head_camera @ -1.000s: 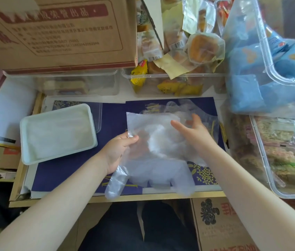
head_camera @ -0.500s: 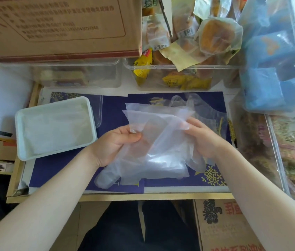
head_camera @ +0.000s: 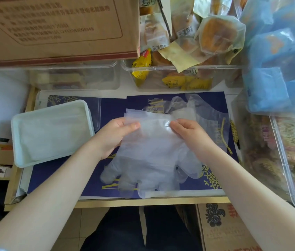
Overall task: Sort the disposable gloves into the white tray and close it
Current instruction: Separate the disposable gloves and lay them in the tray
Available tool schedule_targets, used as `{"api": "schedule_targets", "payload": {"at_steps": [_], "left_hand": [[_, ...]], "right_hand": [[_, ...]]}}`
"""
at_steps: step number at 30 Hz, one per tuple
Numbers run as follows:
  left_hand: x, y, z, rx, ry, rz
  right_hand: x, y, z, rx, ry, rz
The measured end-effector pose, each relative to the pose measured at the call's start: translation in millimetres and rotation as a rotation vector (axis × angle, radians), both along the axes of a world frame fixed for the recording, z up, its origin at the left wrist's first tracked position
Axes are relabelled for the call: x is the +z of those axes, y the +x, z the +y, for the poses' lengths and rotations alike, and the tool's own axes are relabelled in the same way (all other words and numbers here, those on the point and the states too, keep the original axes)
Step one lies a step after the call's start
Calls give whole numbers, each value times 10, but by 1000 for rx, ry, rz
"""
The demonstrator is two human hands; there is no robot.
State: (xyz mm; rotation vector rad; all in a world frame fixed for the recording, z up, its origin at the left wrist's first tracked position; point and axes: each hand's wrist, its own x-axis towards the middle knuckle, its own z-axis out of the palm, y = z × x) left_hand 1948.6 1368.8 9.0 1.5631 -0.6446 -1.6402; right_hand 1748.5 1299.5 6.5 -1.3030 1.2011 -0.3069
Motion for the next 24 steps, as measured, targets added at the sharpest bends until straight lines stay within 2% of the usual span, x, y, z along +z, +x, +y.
{"api": "schedule_targets", "payload": {"at_steps": [3,5,8,10,12,15,19,20,24], "left_hand": [[-106,-35,-61,140,-17,-119],[-140,-37,-79,236,-32,-173],[-160,-21,-111,354,-1,-157],[-142,18,-84,306,67,-5],[-155,61,1,128,106,86],[-245,78,105,1,71,-87],[-399,170,148,-47,54,-450],[-437,203,159,-88,59,-529],[-486,248,177,-172,127,-753]], "right_hand": [[-2,-20,-6,-56,131,-46],[10,-68,-13,5,276,-88],[-8,-140,-23,99,338,-72],[-80,-176,-40,49,309,-56],[-137,-208,-52,6,263,-81],[-232,-220,-35,-39,243,-94],[-364,-220,70,212,-38,310],[-394,-252,96,220,-112,380],[-484,-464,122,34,-393,675]]}}
